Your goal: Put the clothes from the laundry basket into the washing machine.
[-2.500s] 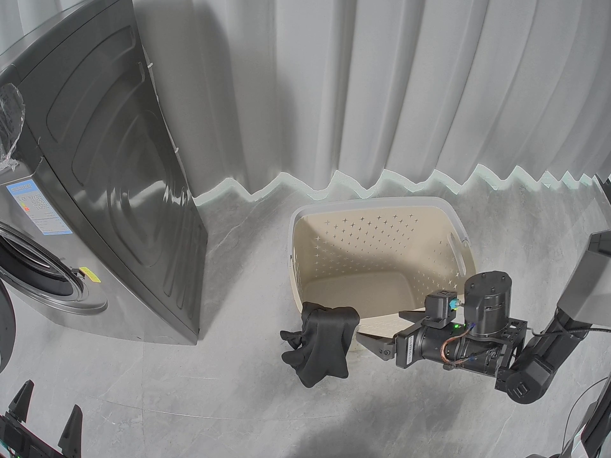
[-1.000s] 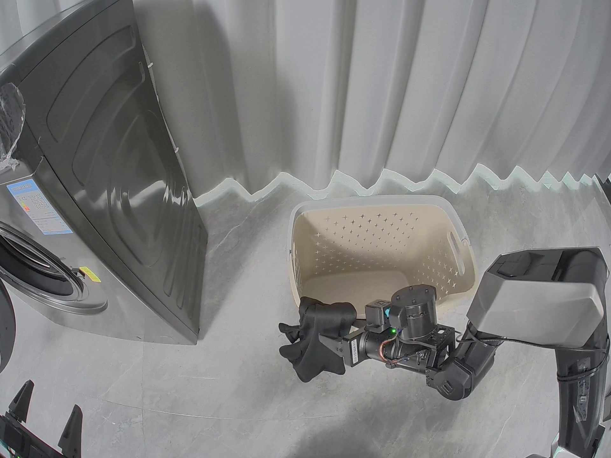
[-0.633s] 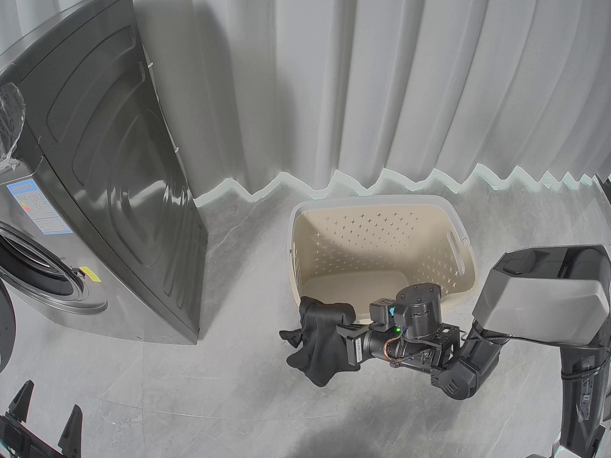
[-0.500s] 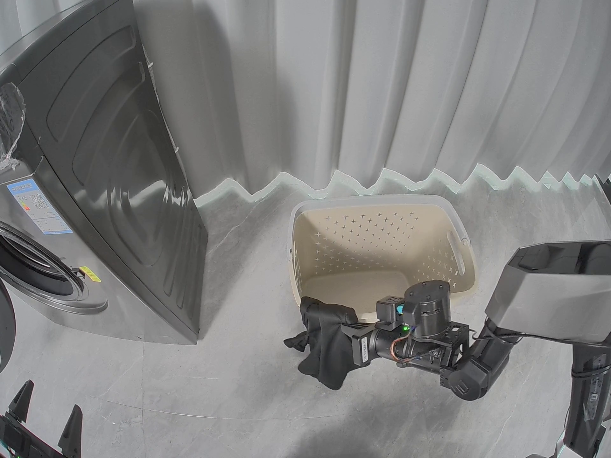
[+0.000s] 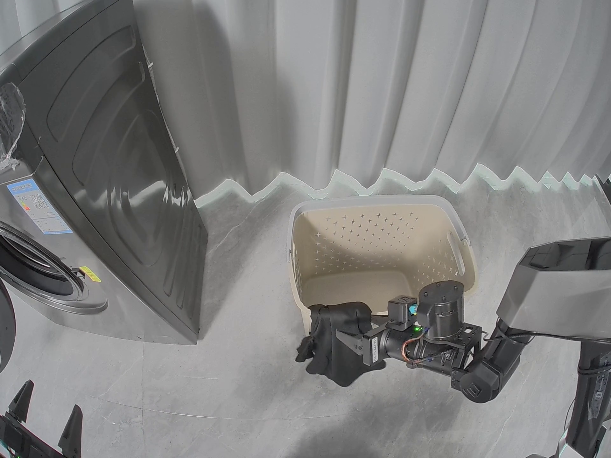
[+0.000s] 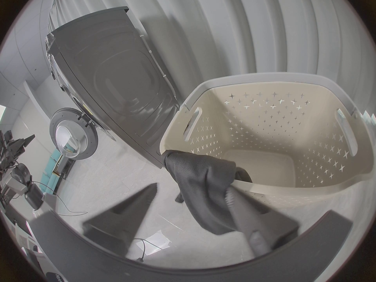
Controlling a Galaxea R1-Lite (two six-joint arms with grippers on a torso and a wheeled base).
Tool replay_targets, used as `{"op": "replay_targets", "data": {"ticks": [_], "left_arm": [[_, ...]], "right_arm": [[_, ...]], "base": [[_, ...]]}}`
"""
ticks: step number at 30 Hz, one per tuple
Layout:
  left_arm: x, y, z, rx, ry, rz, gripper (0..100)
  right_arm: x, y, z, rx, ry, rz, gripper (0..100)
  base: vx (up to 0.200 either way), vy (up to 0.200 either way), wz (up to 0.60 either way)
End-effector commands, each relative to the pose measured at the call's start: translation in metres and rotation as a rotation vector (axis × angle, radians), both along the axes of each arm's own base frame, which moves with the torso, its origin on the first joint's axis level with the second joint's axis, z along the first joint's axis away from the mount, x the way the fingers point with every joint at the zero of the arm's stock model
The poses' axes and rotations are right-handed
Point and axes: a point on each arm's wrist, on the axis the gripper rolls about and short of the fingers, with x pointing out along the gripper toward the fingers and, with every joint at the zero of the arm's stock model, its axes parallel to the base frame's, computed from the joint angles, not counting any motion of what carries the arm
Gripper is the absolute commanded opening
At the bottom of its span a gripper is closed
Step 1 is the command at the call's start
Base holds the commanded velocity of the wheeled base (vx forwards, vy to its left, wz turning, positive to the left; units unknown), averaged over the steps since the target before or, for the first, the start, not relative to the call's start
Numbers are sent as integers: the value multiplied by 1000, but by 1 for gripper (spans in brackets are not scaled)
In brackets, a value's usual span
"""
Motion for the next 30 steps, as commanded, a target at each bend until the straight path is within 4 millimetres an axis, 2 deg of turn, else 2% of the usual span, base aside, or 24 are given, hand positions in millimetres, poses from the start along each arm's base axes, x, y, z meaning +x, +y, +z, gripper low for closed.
{"op": "replay_targets", "data": {"ticks": [1, 8, 16, 17, 27, 30], "left_arm": [[0, 0, -4, -1, 0, 0, 100], [0, 0, -4, 1, -2, 0, 100], [0, 0, -4, 10, -3, -1, 100], [0, 0, -5, 10, -2, -1, 100], [0, 0, -5, 10, -2, -1, 100], [0, 0, -5, 10, -2, -1, 100]], "right_arm": [[8, 3, -19, -19, 24, -5, 100], [23, 9, -26, -22, -5, -7, 100], [20, 18, -26, -17, -13, 18, 100], [19, 18, -25, -16, -14, 21, 0], [17, 19, -17, 4, -43, 30, 0], [4, 19, 5, 30, -88, 53, 0]], "base": [[0, 0, 0], [0, 0, 0], [0, 0, 0], [0, 0, 0], [0, 0, 0], [0, 0, 0]]}}
